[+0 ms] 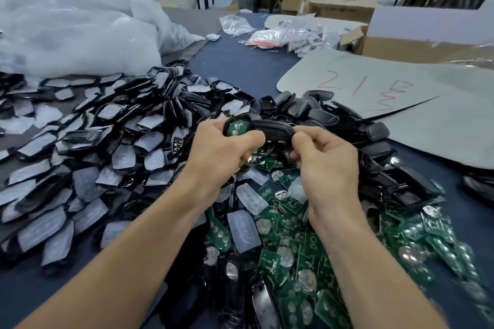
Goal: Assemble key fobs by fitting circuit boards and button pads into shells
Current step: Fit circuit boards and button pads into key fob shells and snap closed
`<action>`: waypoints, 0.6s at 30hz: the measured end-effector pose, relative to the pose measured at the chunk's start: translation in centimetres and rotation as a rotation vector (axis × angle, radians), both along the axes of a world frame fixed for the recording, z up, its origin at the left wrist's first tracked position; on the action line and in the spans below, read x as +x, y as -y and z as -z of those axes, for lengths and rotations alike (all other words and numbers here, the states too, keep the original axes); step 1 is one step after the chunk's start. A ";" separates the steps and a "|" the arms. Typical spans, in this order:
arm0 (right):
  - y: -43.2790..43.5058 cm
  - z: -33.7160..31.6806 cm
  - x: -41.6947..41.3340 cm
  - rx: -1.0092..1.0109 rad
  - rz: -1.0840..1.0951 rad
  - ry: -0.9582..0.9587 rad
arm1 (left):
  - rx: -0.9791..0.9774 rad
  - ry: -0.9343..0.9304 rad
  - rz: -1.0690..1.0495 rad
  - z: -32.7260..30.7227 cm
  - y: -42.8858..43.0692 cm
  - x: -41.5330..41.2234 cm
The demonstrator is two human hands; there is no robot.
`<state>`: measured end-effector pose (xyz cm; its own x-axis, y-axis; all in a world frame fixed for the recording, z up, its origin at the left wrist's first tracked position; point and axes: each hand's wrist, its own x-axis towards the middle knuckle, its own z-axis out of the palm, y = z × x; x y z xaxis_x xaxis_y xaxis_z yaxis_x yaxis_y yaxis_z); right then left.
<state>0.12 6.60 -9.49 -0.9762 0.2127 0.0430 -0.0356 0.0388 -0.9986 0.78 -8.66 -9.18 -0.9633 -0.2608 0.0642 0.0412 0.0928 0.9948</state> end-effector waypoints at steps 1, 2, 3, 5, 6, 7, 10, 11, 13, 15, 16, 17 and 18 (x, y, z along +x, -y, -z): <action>-0.1 0.0 0.2 0.154 0.055 -0.070 | -0.011 -0.004 -0.019 0.1 0.2 -0.1; -0.1 -0.1 0.6 0.294 0.101 -0.149 | -0.019 -0.007 -0.039 0.0 0.3 -0.1; -0.1 -0.4 1.1 0.396 0.118 -0.226 | -0.020 -0.014 -0.057 0.1 0.4 -0.2; 0.3 -1.1 2.0 0.503 0.024 -0.369 | 0.010 -0.032 -0.090 0.1 0.6 -0.3; 0.7 -1.4 2.6 0.543 -0.084 -0.414 | 0.030 -0.036 -0.112 0.1 0.7 -0.4; 1.2 -1.7 3.4 0.575 -0.217 -0.429 | 0.053 -0.035 -0.137 0.0 0.9 -0.6; 3.6 -2.0 6.1 0.682 -0.622 -0.386 | 0.107 0.003 -0.140 -0.5 2.0 -0.9; 4.5 -1.8 7.0 0.733 -0.727 -0.394 | 0.129 0.010 -0.113 -0.6 2.5 -1.0; 6.1 -1.0 8.3 0.835 -0.844 -0.431 | 0.182 0.011 -0.072 -0.9 3.6 -1.3; 7.1 -0.2 9.0 0.910 -0.868 -0.420 | 0.218 0.009 -0.061 -1.0 4.7 -1.5; 7.3 0.2 9.1 0.944 -0.872 -0.407 | 0.241 0.007 -0.066 -1.1 5.2 -1.5; 7.4 0.6 9.1 0.986 -0.873 -0.405 | 0.262 0.003 -0.068 -1.2 5.7 -1.6; 7.6 0.8 9.1 1.033 -0.870 -0.414 | 0.271 0.001 -0.062 -1.3 6.3 -1.6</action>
